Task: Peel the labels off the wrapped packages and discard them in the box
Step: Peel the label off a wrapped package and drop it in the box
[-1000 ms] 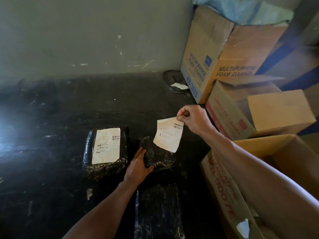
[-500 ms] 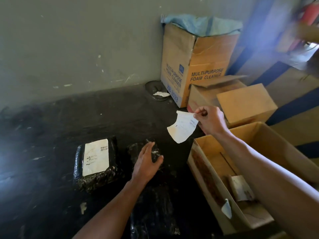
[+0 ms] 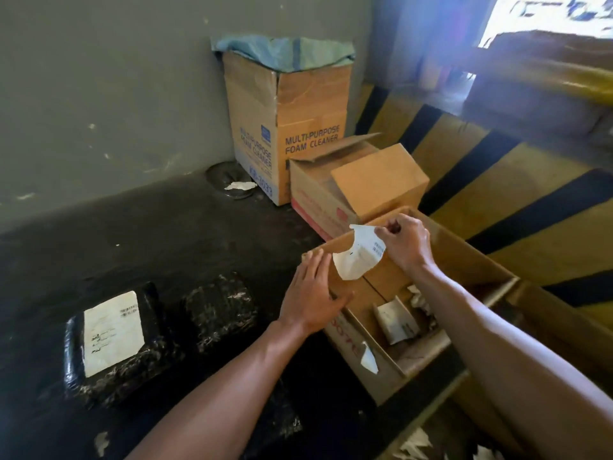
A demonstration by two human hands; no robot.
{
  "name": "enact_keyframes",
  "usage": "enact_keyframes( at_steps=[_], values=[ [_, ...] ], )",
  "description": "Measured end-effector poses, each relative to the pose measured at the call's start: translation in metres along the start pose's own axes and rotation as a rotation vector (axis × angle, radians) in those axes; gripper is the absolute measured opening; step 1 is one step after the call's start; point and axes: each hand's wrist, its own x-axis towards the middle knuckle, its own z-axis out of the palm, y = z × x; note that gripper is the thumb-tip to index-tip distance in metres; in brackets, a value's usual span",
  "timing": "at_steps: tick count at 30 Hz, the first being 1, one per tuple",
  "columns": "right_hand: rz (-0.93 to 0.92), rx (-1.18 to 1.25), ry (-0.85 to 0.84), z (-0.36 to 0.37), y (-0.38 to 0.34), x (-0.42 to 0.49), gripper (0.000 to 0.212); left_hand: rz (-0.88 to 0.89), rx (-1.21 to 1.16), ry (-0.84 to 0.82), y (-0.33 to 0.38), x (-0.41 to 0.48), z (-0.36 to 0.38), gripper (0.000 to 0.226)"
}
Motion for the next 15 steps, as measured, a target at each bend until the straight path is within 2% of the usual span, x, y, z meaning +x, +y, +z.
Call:
enact_keyframes(
  at_steps=[4, 7, 12, 15],
  values=[
    [0.088, -0.017, -0.061, -0.002, 0.026, -0.032, 0.012, 0.038, 0.147, -0.104, 0.013, -0.003, 0.014, 0.101],
    [0.140, -0.037, -0.116, -0.001, 0.039, -0.048, 0.010, 0.035, 0.208, -0.115, 0.019, -0.005, 0.018, 0.099],
    [0.198, -0.060, -0.150, 0.009, 0.054, -0.068, 0.005, 0.025, 0.205, -0.113, 0.015, -0.006, 0.020, 0.100],
    [0.206, -0.071, -0.158, 0.009, 0.059, -0.074, 0.010, 0.017, 0.215, -0.116, 0.017, -0.006, 0.021, 0.099]
  ],
)
